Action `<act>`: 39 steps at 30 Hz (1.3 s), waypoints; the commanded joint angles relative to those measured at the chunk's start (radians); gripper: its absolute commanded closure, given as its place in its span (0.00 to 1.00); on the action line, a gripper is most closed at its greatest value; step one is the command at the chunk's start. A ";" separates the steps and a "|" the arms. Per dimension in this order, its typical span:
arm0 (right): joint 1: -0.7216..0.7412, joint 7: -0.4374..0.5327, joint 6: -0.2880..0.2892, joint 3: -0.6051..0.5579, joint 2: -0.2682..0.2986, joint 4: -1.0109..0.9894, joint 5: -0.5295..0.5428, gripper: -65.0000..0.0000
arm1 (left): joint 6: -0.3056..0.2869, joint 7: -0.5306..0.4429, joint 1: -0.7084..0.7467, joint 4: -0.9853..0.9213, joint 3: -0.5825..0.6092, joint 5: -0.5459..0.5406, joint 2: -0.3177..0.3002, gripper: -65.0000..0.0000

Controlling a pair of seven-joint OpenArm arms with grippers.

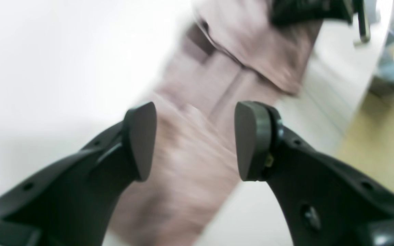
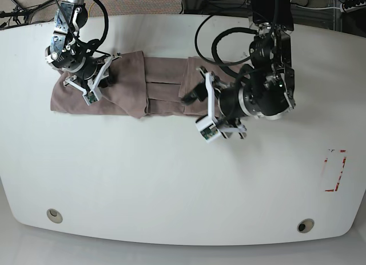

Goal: Fold the T-shirt properly
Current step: 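Lift and fold the held end toward the right gripper, then grasp the folded strip near the left gripper with the right gripper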

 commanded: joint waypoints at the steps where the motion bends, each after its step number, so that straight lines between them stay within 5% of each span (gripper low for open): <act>1: 0.019 -0.011 -0.001 0.004 -0.013 0.061 0.013 0.80 | -0.001 -0.017 -0.031 0.005 -0.076 0.043 -0.017 0.47; 8: 0.076 -0.158 -0.001 0.064 -0.034 0.218 0.026 0.79 | -0.001 -0.053 -0.011 -0.079 -0.112 0.142 -0.051 0.49; 11: 0.128 -0.247 -0.001 0.119 -0.076 0.272 0.026 0.76 | -0.001 -0.078 0.001 -0.119 -0.112 0.148 -0.063 0.59; 17: 0.223 -0.399 -0.001 0.268 -0.114 0.311 0.038 0.38 | -0.001 -0.179 0.046 -0.208 -0.109 0.155 -0.094 0.90; 23: 0.271 -0.440 -0.001 0.454 -0.106 0.275 0.159 0.03 | -0.001 -0.220 0.055 -0.334 -0.112 0.155 -0.102 0.93; 39: 0.308 -0.502 -0.001 0.781 0.087 -0.209 0.474 0.00 | -0.001 -0.279 0.075 -0.398 -0.109 0.155 -0.161 0.93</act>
